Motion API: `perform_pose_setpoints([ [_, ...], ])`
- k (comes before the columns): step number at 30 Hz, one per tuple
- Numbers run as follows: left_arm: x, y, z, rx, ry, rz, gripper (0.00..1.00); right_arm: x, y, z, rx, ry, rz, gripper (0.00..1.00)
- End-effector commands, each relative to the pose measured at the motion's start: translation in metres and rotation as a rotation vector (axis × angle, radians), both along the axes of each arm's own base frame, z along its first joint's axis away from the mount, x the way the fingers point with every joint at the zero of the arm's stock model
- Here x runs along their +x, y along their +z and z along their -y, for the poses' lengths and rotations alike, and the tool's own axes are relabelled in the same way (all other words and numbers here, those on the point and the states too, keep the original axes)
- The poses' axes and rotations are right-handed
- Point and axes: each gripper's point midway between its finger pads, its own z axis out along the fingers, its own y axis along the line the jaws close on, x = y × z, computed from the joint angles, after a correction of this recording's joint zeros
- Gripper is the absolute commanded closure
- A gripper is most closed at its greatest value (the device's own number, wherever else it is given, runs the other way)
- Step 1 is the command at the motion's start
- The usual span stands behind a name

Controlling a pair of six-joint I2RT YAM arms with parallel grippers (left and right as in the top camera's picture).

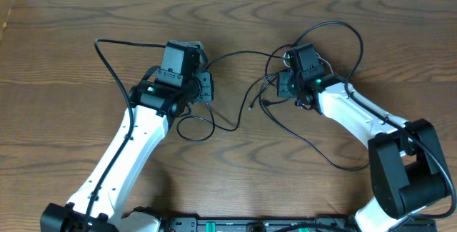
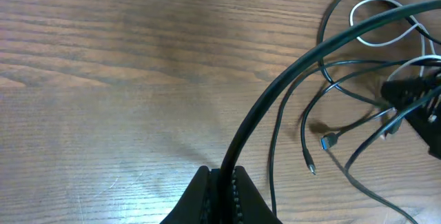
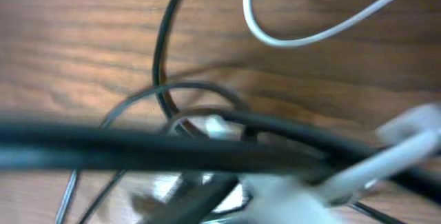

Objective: Untangle cables

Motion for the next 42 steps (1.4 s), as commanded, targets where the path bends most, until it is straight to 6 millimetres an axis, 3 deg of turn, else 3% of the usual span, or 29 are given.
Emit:
perform_pose_setpoints([
  [1,0.002,0.001,0.000,0.012,-0.006,0.006,0.92,0.000,0.016,-0.001,0.008,0.003,0.027,0.99],
  [5,0.002,0.001,0.000,0.012,-0.006,0.007,0.92,-0.014,0.063,-0.015,0.084,0.107,0.066,0.99],
  [8,0.003,0.001,0.000,0.011,-0.005,0.007,0.92,-0.030,0.115,-0.020,0.145,0.203,0.124,0.99],
  [9,0.003,0.001,0.000,0.011,-0.005,0.007,0.93,-0.037,0.140,-0.017,0.154,0.230,0.165,0.99],
  [10,0.003,0.001,0.000,0.012,-0.005,0.007,0.93,-0.040,0.149,-0.015,0.152,0.232,0.182,0.99],
  [14,0.002,0.001,0.000,0.012,-0.006,0.007,0.93,-0.044,0.204,0.023,0.085,0.180,0.336,0.99],
  [20,0.003,0.001,0.000,0.012,-0.005,0.007,0.93,-0.035,0.247,0.126,-0.107,-0.156,0.497,0.99],
  [27,0.003,0.001,0.000,0.015,-0.003,0.008,0.93,-0.039,0.259,0.232,-0.280,-0.474,0.521,0.99],
  [31,0.008,0.001,-0.017,0.093,0.055,0.033,0.92,-0.052,0.254,0.282,-0.336,-0.615,0.486,0.99],
  [37,0.010,0.001,-0.023,0.124,0.077,0.044,0.93,-0.087,0.242,0.348,-0.426,-0.819,0.392,0.99],
  [42,0.013,0.002,-0.029,0.148,0.097,0.057,0.92,-0.115,0.217,0.387,-0.418,-0.952,0.278,0.99],
])
